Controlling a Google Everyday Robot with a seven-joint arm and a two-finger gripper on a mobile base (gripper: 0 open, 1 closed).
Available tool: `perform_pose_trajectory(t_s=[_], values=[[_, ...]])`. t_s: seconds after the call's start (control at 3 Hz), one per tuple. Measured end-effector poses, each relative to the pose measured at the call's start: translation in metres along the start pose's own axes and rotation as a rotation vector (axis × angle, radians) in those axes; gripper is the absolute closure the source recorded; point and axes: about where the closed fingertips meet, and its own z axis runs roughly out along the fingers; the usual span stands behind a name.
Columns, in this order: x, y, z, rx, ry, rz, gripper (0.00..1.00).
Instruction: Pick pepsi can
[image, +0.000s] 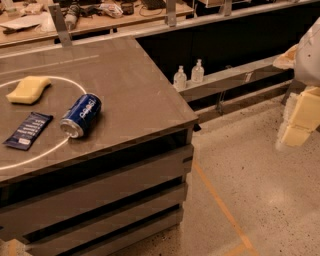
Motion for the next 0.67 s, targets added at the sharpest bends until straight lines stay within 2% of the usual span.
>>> perform_pose_trajectory(t_s=[0.33, 0.67], values=[[0.0, 0.0, 0.0, 0.0, 0.0, 0.0, 0.0], [-0.029, 0.003, 0.008, -0.008, -0.037, -0.076, 0.0]])
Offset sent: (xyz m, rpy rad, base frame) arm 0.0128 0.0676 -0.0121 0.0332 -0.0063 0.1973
